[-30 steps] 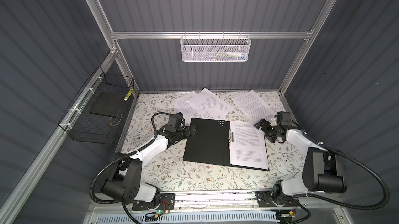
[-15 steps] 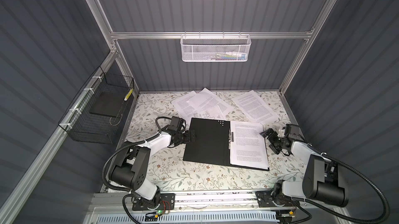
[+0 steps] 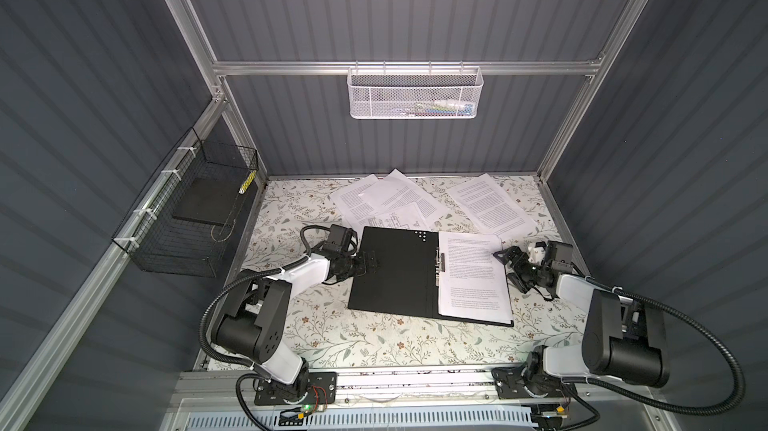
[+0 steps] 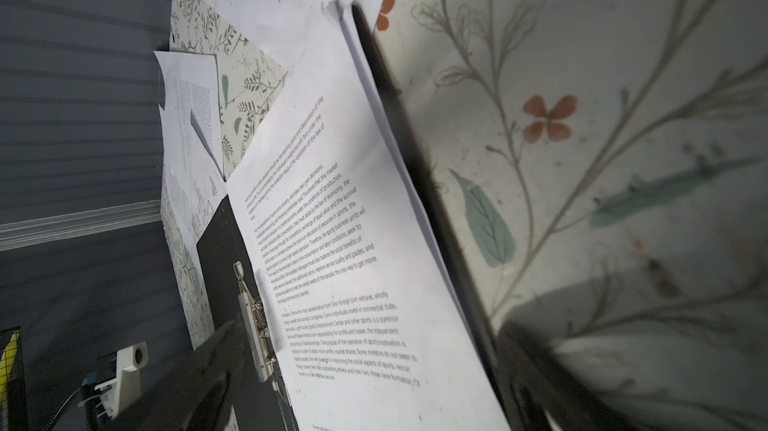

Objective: Put the files into the folder

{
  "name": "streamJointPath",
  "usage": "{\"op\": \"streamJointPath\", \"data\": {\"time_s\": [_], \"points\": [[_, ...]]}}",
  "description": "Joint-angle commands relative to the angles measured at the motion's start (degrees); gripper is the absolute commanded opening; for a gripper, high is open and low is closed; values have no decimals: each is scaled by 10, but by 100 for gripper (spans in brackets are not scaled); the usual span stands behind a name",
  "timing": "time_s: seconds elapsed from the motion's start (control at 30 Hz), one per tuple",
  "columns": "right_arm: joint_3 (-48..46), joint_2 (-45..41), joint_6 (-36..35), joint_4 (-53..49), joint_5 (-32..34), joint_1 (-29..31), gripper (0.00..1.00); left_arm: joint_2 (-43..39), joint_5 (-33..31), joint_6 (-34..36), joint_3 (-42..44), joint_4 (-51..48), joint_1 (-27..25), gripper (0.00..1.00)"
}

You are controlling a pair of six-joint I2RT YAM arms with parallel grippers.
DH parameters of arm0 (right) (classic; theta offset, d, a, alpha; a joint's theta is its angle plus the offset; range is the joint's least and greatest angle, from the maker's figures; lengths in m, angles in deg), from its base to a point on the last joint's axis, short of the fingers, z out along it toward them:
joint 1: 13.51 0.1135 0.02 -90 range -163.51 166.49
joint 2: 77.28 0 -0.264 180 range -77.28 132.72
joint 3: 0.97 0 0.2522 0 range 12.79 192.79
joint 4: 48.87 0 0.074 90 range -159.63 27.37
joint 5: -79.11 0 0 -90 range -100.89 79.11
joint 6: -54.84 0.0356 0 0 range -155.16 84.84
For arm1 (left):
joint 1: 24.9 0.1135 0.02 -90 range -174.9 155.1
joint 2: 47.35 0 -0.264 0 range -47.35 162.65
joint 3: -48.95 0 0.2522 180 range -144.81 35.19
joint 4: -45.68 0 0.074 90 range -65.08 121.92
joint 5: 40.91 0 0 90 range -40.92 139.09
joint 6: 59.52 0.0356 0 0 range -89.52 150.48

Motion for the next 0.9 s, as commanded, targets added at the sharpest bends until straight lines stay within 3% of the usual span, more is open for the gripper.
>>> {"op": "streamJointPath", "data": {"time_s": [0.0, 0.27, 0.5, 0.7, 0.87], "points": [[-22, 13, 8, -22, -27, 23, 95, -20, 18, -19, 34, -29, -16, 100], [-49, -3, 52, 7, -35, 79, 94, -121, -6, -67, 93, -59, -38, 100], [-99, -91, 100, 6, -7, 103, 94, -237, -51, -111, 105, -142, -42, 100], [-29, -157, 41, -103, 54, 103, 99, -268, -169, -118, 24, -256, -42, 100], [23, -211, 21, -139, 95, 96, 99, -211, -193, -96, -82, -290, -30, 100]]}}
